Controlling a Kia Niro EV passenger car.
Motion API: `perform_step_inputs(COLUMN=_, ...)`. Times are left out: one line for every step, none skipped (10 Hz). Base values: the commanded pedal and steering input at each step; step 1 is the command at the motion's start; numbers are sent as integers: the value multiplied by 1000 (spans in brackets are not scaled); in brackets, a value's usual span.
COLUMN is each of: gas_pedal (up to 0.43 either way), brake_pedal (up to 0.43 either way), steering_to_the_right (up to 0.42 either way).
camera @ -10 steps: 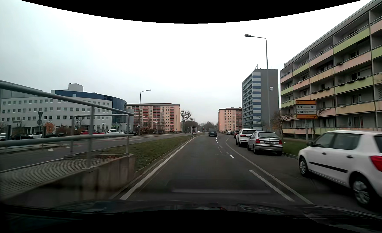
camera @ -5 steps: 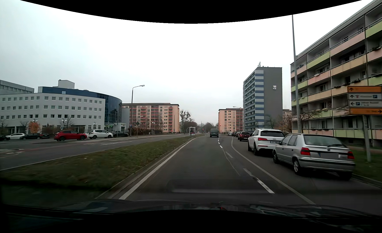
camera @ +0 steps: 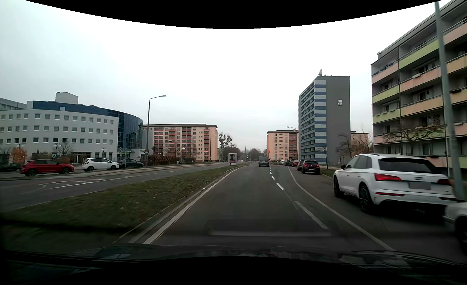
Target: Follow the waypoints while adhering to traffic rules and regulations
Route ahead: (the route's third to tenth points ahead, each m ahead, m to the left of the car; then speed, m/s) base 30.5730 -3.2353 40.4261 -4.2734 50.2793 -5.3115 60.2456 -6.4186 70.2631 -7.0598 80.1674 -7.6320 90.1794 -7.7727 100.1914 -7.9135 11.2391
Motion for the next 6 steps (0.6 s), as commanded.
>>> perform_step_inputs(gas_pedal=169, brake_pedal=0, steering_to_the_right=3)
perform_step_inputs(gas_pedal=169, brake_pedal=0, steering_to_the_right=3)
perform_step_inputs(gas_pedal=169, brake_pedal=0, steering_to_the_right=4)
perform_step_inputs(gas_pedal=169, brake_pedal=0, steering_to_the_right=5)
perform_step_inputs(gas_pedal=169, brake_pedal=0, steering_to_the_right=7)
perform_step_inputs(gas_pedal=157, brake_pedal=0, steering_to_the_right=9)
